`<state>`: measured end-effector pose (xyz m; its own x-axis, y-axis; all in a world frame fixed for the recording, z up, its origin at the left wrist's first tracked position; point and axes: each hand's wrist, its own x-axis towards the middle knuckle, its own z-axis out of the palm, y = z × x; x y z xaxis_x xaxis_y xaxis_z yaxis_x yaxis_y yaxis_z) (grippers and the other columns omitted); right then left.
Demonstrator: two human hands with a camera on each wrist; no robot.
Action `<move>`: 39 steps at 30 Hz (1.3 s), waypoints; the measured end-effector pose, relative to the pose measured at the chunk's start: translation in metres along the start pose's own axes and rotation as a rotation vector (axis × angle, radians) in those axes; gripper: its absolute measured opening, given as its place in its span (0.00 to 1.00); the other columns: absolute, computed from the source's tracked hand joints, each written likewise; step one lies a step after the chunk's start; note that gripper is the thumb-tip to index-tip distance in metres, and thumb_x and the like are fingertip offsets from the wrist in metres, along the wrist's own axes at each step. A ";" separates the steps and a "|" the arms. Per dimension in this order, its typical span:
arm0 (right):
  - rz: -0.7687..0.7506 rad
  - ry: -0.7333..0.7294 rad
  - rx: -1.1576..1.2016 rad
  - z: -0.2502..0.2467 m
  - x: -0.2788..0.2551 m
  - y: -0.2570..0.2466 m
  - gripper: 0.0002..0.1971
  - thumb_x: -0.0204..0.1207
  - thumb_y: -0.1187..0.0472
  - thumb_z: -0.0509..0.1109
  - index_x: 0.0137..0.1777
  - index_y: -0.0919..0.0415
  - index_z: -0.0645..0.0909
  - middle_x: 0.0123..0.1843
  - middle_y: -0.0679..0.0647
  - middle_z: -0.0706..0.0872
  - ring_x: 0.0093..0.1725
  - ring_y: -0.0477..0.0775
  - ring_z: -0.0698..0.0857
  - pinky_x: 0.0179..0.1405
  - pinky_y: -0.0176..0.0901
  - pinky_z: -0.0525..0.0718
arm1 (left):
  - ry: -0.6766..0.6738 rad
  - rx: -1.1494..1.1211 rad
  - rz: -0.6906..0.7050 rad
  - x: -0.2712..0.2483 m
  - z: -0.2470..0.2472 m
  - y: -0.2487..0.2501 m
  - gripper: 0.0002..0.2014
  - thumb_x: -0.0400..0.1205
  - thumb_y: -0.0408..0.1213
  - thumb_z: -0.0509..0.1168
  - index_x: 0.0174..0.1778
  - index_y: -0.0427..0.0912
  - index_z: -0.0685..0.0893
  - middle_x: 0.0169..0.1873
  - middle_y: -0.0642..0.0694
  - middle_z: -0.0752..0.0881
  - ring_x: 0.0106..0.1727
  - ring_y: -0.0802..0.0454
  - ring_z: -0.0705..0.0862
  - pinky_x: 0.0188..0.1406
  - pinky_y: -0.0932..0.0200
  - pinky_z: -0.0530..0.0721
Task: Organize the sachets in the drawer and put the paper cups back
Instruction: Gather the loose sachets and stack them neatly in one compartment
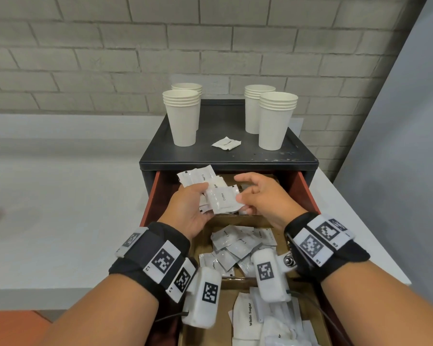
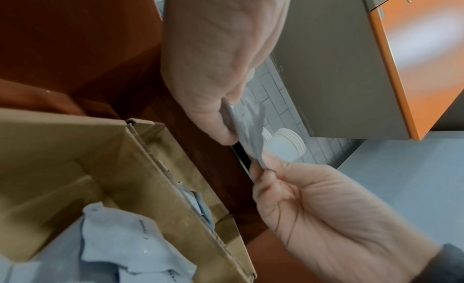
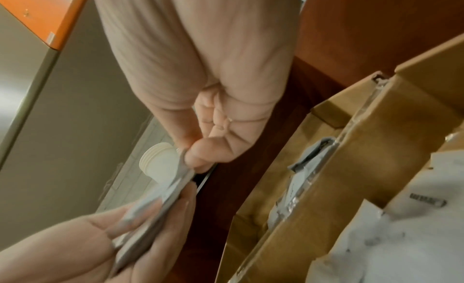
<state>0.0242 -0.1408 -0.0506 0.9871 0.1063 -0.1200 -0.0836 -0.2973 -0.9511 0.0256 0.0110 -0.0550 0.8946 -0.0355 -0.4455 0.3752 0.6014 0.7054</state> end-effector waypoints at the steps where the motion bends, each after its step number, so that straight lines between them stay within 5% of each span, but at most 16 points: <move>1: 0.009 0.016 -0.015 -0.002 0.000 0.000 0.19 0.77 0.74 0.65 0.66 0.58 0.77 0.37 0.55 0.84 0.31 0.47 0.80 0.32 0.35 0.81 | 0.024 0.002 0.007 0.000 0.000 0.000 0.25 0.85 0.29 0.59 0.77 0.51 0.65 0.73 0.40 0.75 0.67 0.35 0.79 0.56 0.38 0.83; 6: 0.094 0.158 0.018 -0.008 0.006 0.005 0.14 0.78 0.77 0.59 0.51 0.60 0.81 0.40 0.56 0.80 0.31 0.48 0.79 0.28 0.33 0.81 | 0.093 0.007 0.049 -0.002 0.001 0.002 0.26 0.84 0.29 0.61 0.77 0.51 0.66 0.71 0.42 0.76 0.61 0.42 0.81 0.48 0.45 0.84; 10: 0.123 0.262 0.049 -0.006 0.013 0.011 0.11 0.76 0.77 0.64 0.45 0.60 0.81 0.47 0.55 0.82 0.54 0.57 0.86 0.53 0.44 0.87 | 0.100 0.004 0.053 -0.002 0.000 0.003 0.26 0.83 0.29 0.62 0.76 0.52 0.66 0.68 0.42 0.78 0.52 0.45 0.81 0.50 0.43 0.84; 13: 0.093 0.276 0.042 -0.002 0.013 0.011 0.09 0.76 0.73 0.65 0.45 0.57 0.81 0.51 0.56 0.83 0.58 0.56 0.83 0.62 0.48 0.83 | 0.096 0.031 0.054 -0.002 0.000 0.002 0.25 0.83 0.29 0.62 0.74 0.52 0.67 0.67 0.42 0.78 0.54 0.44 0.80 0.52 0.43 0.83; 18: 0.047 0.062 0.062 0.007 0.004 0.002 0.05 0.80 0.60 0.66 0.53 0.55 0.81 0.51 0.53 0.86 0.50 0.49 0.87 0.51 0.39 0.86 | 0.030 0.088 0.014 -0.003 -0.001 0.000 0.24 0.83 0.28 0.60 0.74 0.50 0.68 0.68 0.39 0.78 0.56 0.41 0.82 0.53 0.41 0.84; 21: -0.003 -0.023 -0.066 0.014 0.000 0.001 0.16 0.79 0.64 0.68 0.66 0.54 0.75 0.52 0.57 0.88 0.46 0.46 0.87 0.42 0.35 0.87 | -0.051 0.148 -0.020 -0.004 0.000 -0.002 0.22 0.85 0.30 0.59 0.74 0.48 0.69 0.59 0.39 0.82 0.51 0.40 0.84 0.49 0.43 0.86; 24: -0.051 0.021 -0.123 0.010 -0.001 -0.001 0.19 0.79 0.67 0.66 0.69 0.56 0.74 0.52 0.60 0.87 0.43 0.49 0.86 0.35 0.33 0.84 | -0.040 0.122 -0.024 -0.004 0.000 0.000 0.18 0.85 0.33 0.60 0.71 0.47 0.71 0.50 0.40 0.84 0.50 0.40 0.85 0.49 0.41 0.86; 30: -0.130 0.229 0.099 -0.007 0.011 -0.028 0.13 0.78 0.70 0.65 0.60 0.60 0.80 0.44 0.55 0.85 0.30 0.43 0.79 0.30 0.31 0.81 | -0.043 0.084 0.008 -0.005 0.000 0.003 0.11 0.85 0.34 0.59 0.64 0.45 0.74 0.49 0.39 0.86 0.48 0.43 0.87 0.50 0.45 0.84; 33: -0.201 0.289 0.123 -0.007 0.025 -0.049 0.14 0.78 0.70 0.66 0.62 0.60 0.81 0.55 0.53 0.84 0.49 0.47 0.84 0.51 0.35 0.85 | -0.059 0.084 0.009 -0.006 0.000 0.003 0.06 0.85 0.35 0.60 0.57 0.45 0.76 0.47 0.39 0.86 0.46 0.43 0.87 0.50 0.45 0.83; 35: -0.219 0.311 -0.007 -0.004 0.033 -0.058 0.16 0.78 0.68 0.67 0.64 0.59 0.81 0.63 0.53 0.82 0.62 0.50 0.80 0.63 0.39 0.78 | -0.067 0.051 0.000 -0.007 0.000 0.005 0.03 0.85 0.37 0.59 0.50 0.44 0.78 0.46 0.39 0.86 0.48 0.41 0.86 0.51 0.44 0.83; 39: -0.175 0.264 -0.237 0.009 0.033 -0.056 0.15 0.77 0.64 0.68 0.63 0.56 0.80 0.62 0.52 0.81 0.62 0.51 0.80 0.58 0.39 0.76 | -0.096 0.000 -0.014 -0.009 -0.001 0.007 0.08 0.86 0.41 0.55 0.49 0.45 0.79 0.47 0.39 0.85 0.49 0.39 0.85 0.45 0.45 0.83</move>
<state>0.0603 -0.1119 -0.0040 0.9874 -0.0638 0.1447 0.0923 -0.5105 -0.8549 0.0199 0.0166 -0.0465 0.9086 -0.1203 -0.4001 0.3875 0.6003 0.6996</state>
